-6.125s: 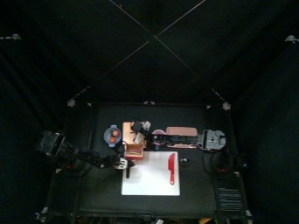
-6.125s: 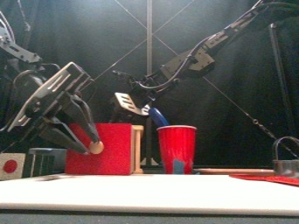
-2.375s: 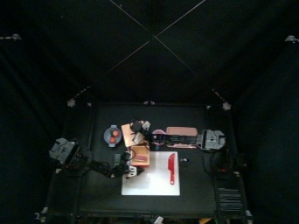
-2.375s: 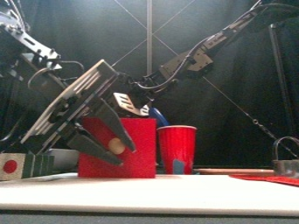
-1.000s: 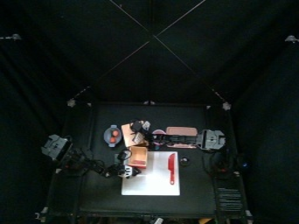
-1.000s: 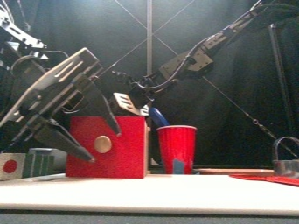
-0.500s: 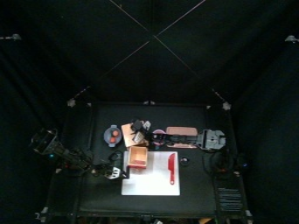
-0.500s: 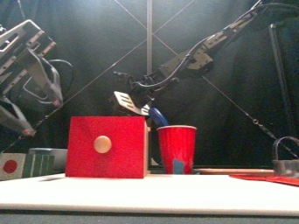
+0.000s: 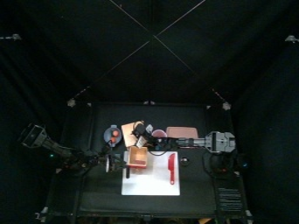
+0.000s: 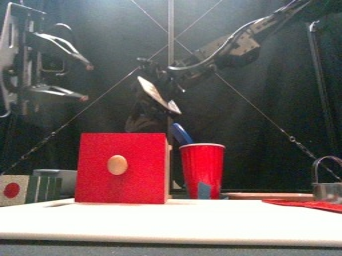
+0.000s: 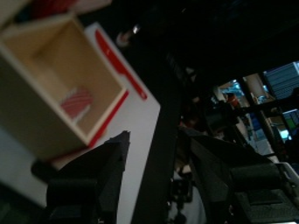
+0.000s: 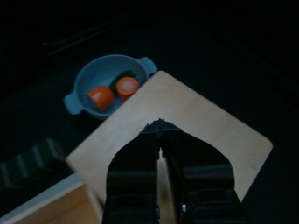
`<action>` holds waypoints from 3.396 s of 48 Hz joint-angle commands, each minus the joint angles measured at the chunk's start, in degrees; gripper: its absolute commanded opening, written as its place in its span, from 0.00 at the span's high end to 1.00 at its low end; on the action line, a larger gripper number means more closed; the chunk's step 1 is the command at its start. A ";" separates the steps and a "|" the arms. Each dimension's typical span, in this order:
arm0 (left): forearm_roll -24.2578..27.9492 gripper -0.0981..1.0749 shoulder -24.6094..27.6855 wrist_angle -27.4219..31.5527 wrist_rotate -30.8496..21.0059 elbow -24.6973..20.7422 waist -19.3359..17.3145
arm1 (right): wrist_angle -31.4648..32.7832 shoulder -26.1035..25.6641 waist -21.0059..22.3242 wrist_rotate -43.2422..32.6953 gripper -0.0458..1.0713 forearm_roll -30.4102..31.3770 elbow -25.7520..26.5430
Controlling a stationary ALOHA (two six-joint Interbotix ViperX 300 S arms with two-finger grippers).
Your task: Grab salmon sushi
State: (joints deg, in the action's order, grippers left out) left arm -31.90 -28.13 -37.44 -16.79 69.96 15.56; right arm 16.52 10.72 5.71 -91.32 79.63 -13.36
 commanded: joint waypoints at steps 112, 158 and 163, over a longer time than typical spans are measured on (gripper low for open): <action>26.98 0.20 -8.00 19.86 8.00 -9.58 -28.65 | -1.14 -13.71 -6.33 0.26 0.23 -4.75 -15.03; 34.28 0.20 -8.17 21.36 8.09 -6.94 -34.01 | 31.99 -5.36 -4.83 67.85 0.22 -71.37 10.28; 35.68 0.20 -8.26 21.88 8.09 -5.98 -37.18 | 31.99 -2.64 -3.78 72.86 0.21 -78.75 12.13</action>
State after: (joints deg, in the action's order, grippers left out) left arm 2.72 -36.21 -15.64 -8.79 64.16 -19.42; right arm 48.78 8.00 1.05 -20.83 5.71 -3.78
